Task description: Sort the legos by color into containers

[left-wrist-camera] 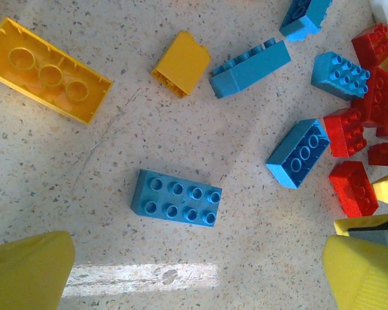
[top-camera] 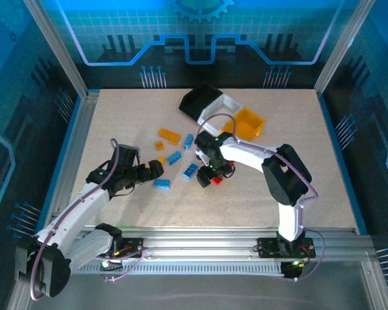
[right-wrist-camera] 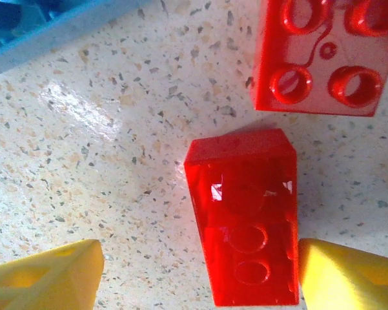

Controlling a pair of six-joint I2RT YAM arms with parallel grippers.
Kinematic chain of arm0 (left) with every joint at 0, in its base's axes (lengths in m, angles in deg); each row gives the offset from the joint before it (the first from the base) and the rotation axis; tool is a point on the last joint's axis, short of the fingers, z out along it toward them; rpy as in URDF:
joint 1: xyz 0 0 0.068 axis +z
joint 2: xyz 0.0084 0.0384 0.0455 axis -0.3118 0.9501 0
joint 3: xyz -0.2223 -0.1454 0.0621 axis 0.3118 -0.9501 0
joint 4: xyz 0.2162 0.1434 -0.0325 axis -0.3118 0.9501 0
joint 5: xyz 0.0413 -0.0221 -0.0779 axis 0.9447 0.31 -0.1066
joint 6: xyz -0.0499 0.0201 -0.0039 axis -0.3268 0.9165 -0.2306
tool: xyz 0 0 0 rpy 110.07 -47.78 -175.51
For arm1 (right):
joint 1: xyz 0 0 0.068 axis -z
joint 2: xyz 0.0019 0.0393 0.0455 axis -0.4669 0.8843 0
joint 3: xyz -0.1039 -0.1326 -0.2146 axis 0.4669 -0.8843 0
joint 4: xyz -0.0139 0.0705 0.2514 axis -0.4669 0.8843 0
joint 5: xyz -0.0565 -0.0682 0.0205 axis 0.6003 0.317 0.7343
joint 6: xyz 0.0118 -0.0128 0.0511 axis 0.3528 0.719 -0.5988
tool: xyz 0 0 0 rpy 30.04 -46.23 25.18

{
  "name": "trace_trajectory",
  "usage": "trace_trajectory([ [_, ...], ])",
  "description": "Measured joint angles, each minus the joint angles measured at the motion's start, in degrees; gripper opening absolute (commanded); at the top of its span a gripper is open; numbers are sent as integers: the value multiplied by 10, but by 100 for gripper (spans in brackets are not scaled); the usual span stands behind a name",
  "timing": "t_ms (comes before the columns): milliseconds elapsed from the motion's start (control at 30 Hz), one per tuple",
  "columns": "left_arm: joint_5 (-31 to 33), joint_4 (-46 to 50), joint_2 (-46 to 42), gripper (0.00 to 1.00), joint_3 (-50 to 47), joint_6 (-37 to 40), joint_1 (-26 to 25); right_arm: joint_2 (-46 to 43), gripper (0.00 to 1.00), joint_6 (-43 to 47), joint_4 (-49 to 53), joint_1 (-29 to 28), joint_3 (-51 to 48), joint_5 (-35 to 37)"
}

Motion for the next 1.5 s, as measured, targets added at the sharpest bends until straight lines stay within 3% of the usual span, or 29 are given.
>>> trace_trajectory([
  [267, 0, 0, 8, 99, 0, 0, 0, 3, 54, -12, -6, -1, 0, 32],
  [733, 0, 3, 14, 99, 1, 9, 0, 20, 34, -14, -12, -1, 3, 42],
  [1133, 9, -1, 22, 99, 2, 9, 1, -75, 31, -38, 1, 10, 4, -3],
  [1500, -2, -26, 23, 99, 10, 8, 30, -122, 30, -105, 9, 133, 95, -47],
])
